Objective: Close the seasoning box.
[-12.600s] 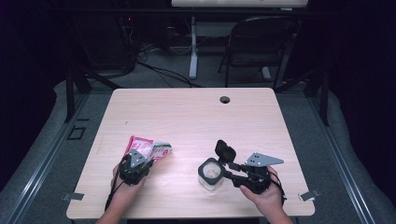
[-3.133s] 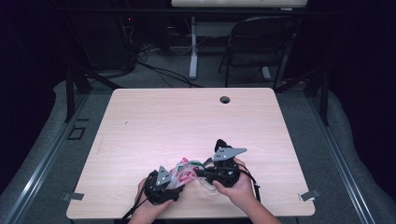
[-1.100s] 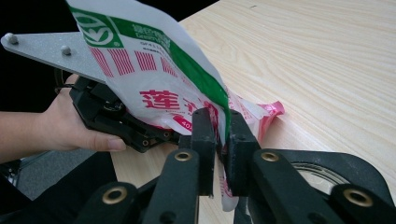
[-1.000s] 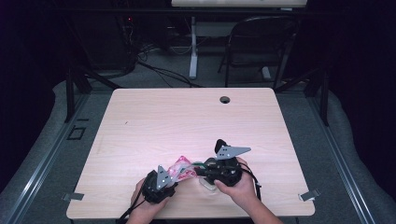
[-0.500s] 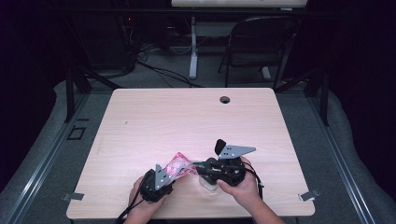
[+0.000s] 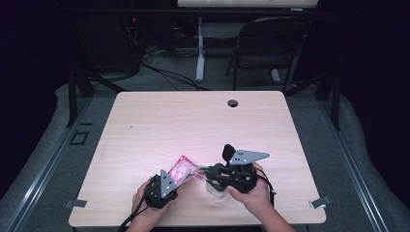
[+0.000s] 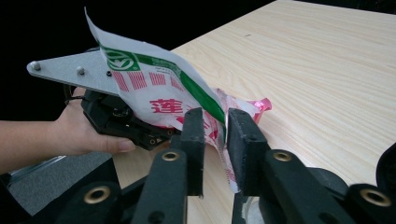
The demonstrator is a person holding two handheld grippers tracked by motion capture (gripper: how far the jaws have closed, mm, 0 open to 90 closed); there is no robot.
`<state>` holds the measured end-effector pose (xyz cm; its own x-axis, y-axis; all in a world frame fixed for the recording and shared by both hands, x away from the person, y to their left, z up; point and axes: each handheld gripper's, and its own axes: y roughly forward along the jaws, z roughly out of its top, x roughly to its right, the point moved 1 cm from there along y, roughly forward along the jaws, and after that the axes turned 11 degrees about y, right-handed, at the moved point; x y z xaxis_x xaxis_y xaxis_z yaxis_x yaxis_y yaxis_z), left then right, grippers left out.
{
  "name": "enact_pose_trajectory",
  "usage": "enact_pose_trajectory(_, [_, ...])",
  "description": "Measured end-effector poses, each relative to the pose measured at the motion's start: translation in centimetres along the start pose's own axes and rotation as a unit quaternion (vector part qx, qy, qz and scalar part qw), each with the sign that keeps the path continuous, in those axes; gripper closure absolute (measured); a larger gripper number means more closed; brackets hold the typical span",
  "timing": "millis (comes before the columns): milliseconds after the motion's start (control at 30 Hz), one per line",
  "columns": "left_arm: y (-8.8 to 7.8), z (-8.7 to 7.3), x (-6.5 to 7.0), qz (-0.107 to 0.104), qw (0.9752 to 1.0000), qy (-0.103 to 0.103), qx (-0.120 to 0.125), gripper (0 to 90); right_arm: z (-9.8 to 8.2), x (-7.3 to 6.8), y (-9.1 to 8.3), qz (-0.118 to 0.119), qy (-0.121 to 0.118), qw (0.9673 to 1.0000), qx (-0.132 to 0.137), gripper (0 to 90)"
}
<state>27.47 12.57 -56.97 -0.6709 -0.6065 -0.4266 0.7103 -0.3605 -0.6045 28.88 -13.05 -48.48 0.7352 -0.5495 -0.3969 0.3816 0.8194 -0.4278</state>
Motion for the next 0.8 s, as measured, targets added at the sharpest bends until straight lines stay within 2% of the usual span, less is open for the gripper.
enact_pose_trajectory(267, [-0.1,0.1,0.1,0.013,0.9999,0.01,0.002,55.9,-0.1,-0.3,0.1,0.003,-0.005,0.9999,-0.009,90.0])
enact_pose_trajectory(400, [-0.2,0.3,0.0,0.022,0.9997,0.012,0.004,55.9,0.0,-0.5,0.0,0.007,-0.011,0.9998,-0.012,90.0])
enact_pose_trajectory(667, [-0.3,0.9,-0.3,0.039,0.999,0.015,0.016,56.0,0.2,-0.8,-0.4,0.023,-0.007,0.9997,-0.01,90.0])
enact_pose_trajectory(800, [-0.3,1.4,-0.6,0.051,0.9981,0.029,0.018,56.0,0.4,-0.8,-0.6,0.024,-0.005,0.9997,-0.007,90.0])
